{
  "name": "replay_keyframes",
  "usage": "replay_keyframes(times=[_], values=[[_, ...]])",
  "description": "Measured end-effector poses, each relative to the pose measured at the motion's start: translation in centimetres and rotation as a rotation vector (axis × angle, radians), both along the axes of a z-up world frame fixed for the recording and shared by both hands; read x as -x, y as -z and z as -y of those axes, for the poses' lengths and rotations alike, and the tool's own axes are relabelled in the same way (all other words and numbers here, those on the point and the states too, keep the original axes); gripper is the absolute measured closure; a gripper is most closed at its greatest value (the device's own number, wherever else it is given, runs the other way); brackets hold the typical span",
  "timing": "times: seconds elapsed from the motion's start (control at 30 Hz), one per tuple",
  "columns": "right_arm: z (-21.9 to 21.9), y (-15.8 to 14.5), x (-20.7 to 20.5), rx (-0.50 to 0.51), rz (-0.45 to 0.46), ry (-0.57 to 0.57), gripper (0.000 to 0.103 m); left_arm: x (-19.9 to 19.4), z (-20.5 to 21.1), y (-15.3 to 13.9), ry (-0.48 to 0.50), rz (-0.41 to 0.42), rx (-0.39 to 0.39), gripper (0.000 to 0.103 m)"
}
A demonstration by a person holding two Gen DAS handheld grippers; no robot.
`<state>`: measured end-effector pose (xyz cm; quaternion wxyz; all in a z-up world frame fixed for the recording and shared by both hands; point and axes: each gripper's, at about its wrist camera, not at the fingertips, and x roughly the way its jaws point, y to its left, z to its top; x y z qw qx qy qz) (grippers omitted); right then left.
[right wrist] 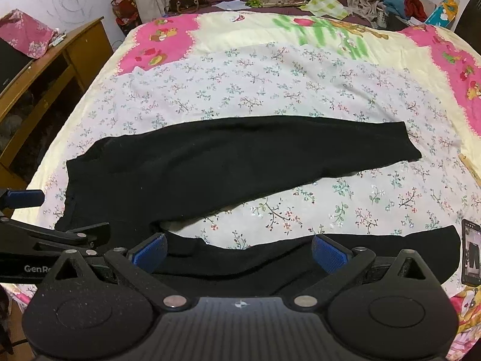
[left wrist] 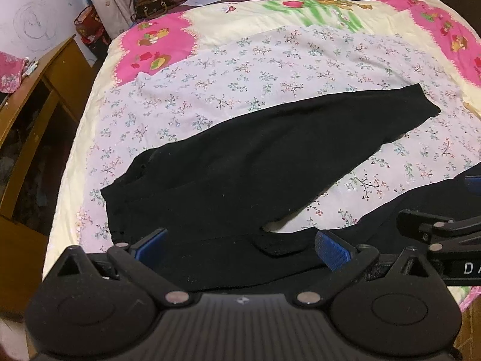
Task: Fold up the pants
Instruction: 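Move both tools over the waistband of the black pants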
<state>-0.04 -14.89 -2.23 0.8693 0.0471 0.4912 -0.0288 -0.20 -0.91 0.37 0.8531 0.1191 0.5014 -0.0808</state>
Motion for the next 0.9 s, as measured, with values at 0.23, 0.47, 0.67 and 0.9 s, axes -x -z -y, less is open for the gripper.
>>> replay_keyframes(times=[0.23, 0.47, 0.67, 0.9], values=[[-0.21, -0.10, -0.22, 0.001, -0.003, 0.001, 0.005, -0.18, 0.12, 0.06, -0.005, -0.004, 0.004, 0.000], [-0.11, 0.06, -0.13, -0.004, -0.006, 0.003, 0.005, -0.10, 0.17, 0.12, -0.002, -0.002, 0.000, 0.000], [-0.22, 0.19, -0.04, -0.008, -0.007, 0.004, 0.005, 0.08, 0.31, 0.33, 0.003, -0.004, -0.005, 0.000], [-0.14, 0.35, -0.03, -0.015, -0.013, 0.006, 0.005, 0.17, 0.62, 0.54, 0.008, -0.009, -0.011, 0.000]])
